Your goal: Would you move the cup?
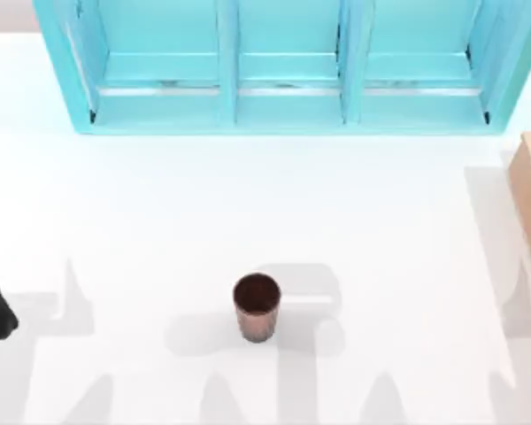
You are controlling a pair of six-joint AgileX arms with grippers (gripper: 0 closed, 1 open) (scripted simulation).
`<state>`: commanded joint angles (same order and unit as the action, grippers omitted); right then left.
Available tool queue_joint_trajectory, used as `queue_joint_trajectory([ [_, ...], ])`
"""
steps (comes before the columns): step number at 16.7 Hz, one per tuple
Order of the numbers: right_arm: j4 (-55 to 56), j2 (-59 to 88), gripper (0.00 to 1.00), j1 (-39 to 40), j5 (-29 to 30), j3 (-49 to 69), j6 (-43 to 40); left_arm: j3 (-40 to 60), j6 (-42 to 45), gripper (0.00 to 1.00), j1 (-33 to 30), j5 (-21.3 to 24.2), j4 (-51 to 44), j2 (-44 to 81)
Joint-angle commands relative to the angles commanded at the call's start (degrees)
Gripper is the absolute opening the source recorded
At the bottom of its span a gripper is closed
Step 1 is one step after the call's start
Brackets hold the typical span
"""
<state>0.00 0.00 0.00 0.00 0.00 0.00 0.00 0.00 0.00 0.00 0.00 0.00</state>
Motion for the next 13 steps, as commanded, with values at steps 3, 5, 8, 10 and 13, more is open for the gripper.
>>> queue_joint_trajectory([
  [3, 0.0, 0.0, 1.0, 0.0, 0.0, 0.0, 0.0, 0.56, -0.35, 1.0, -0.19, -0.05, -0.56, 0.57],
  [5, 0.0, 0.0, 1.0, 0.0, 0.0, 0.0, 0.0, 3.47, -2.08, 1.0, -1.15, -0.31, -3.44, 3.5],
  [8, 0.0, 0.0, 1.0, 0.0, 0.0, 0.0, 0.0, 12.14, -6.74, 1.0, -3.96, -0.9, -12.12, 12.38],
  [10, 0.0, 0.0, 1.0, 0.0, 0.0, 0.0, 0.0, 20.19, -10.8, 1.0, -6.67, -1.32, -20.3, 21.26],
  [13, 0.0, 0.0, 1.0, 0.0, 0.0, 0.0, 0.0, 34.26, -17.66, 1.0, -11.82, -1.81, -34.72, 38.31],
])
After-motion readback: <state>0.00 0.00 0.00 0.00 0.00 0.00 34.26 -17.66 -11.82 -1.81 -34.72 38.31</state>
